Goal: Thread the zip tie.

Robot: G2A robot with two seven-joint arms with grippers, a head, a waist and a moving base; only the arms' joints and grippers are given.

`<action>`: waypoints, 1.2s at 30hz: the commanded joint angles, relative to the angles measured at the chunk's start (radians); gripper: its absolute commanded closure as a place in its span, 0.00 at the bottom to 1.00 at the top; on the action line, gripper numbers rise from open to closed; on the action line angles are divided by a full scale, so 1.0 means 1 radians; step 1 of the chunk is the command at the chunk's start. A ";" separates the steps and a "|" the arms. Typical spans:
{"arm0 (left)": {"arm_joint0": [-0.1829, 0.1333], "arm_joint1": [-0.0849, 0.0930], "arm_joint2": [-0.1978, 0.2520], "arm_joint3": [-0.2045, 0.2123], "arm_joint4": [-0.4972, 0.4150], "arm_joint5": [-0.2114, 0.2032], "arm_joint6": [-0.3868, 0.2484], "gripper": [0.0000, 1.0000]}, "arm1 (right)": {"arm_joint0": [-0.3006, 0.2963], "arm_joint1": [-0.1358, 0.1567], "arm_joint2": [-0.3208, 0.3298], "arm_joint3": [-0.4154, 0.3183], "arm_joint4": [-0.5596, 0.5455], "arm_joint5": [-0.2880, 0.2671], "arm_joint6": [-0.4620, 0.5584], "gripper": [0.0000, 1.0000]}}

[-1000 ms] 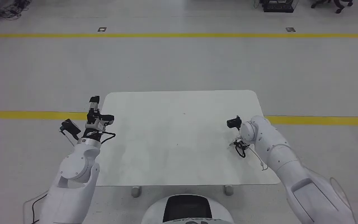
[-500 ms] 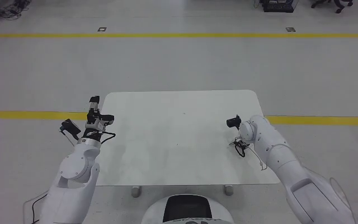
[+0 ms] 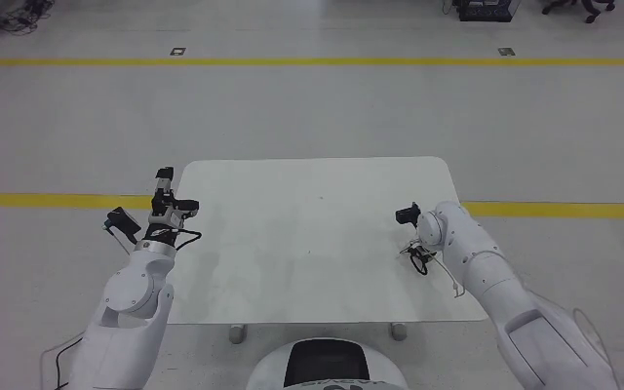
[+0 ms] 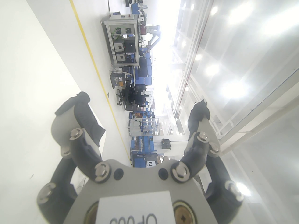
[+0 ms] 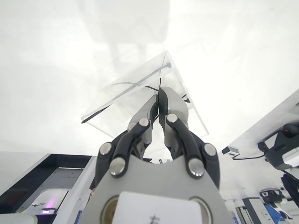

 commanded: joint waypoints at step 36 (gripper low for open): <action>0.000 0.000 0.000 0.000 0.000 0.000 0.000 0.00 | -0.393 0.177 0.504 -0.715 0.103 -0.285 0.054 1.00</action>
